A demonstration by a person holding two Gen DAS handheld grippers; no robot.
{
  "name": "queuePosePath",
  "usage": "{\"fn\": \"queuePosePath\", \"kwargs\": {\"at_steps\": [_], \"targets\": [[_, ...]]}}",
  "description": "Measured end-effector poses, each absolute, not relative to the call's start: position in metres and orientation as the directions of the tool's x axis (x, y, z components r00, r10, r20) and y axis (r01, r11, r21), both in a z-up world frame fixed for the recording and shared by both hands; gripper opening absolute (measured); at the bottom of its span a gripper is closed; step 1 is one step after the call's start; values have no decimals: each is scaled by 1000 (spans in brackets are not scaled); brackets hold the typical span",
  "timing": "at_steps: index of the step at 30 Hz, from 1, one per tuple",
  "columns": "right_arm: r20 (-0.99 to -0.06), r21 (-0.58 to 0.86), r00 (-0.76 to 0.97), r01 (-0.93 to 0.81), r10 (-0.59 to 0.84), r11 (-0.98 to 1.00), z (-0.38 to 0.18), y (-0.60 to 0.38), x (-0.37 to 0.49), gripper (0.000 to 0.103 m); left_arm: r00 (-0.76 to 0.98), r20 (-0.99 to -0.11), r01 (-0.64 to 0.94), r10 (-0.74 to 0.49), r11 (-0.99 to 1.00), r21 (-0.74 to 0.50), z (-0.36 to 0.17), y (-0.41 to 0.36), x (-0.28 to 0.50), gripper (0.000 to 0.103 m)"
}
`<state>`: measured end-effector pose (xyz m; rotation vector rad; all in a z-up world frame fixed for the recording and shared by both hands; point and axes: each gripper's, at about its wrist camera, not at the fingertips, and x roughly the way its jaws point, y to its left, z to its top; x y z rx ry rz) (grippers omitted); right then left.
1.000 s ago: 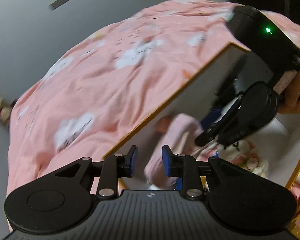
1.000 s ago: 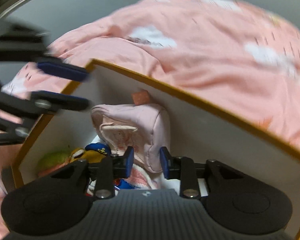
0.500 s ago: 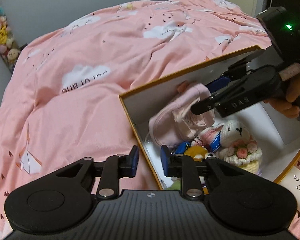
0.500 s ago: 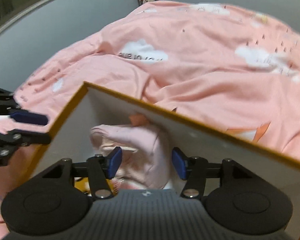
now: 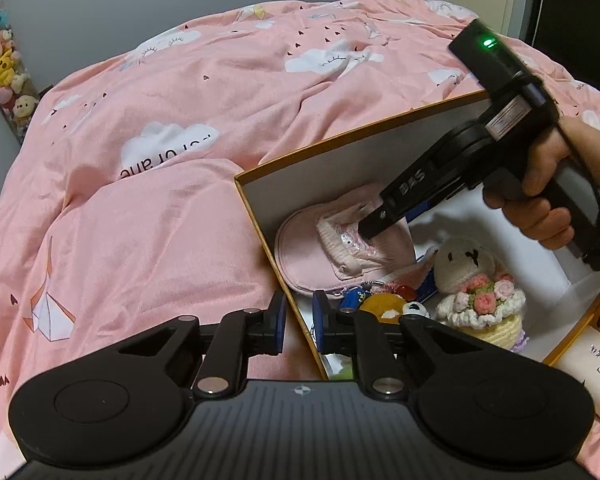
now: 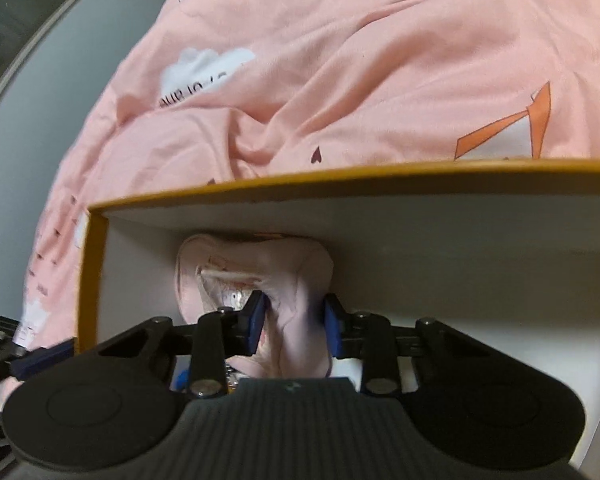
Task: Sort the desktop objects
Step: 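Open the left gripper to release the pouch and withdraw both grippers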
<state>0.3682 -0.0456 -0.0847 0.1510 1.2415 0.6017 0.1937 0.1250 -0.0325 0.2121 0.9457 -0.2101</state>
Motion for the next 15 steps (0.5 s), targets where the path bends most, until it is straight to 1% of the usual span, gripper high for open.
{"fn": "queuePosePath", "kwargs": {"at_steps": [5,8,10,14,15], "targets": [[-860,360,213,-390,464,847,-89,-35,365,32,569,-818,265,-82,960,88,-32,124,194,16],[-860,319,231,-451,454,834,-88,-31,360,34,571,-818,264,-73,959,99,-31,123,194,16],[-858,294,242,-493,454,819,-85,-30,356,40,577,-815,268,-62,956,117,-31,122,193,16],[-849,265,273,-521,452,812,-77,-35,349,43,608,-794,242,-24,958,157,-23,122,190,16],[-845,253,286,-529,451,810,-74,-37,347,47,615,-789,232,-22,960,154,-19,123,189,16]]}}
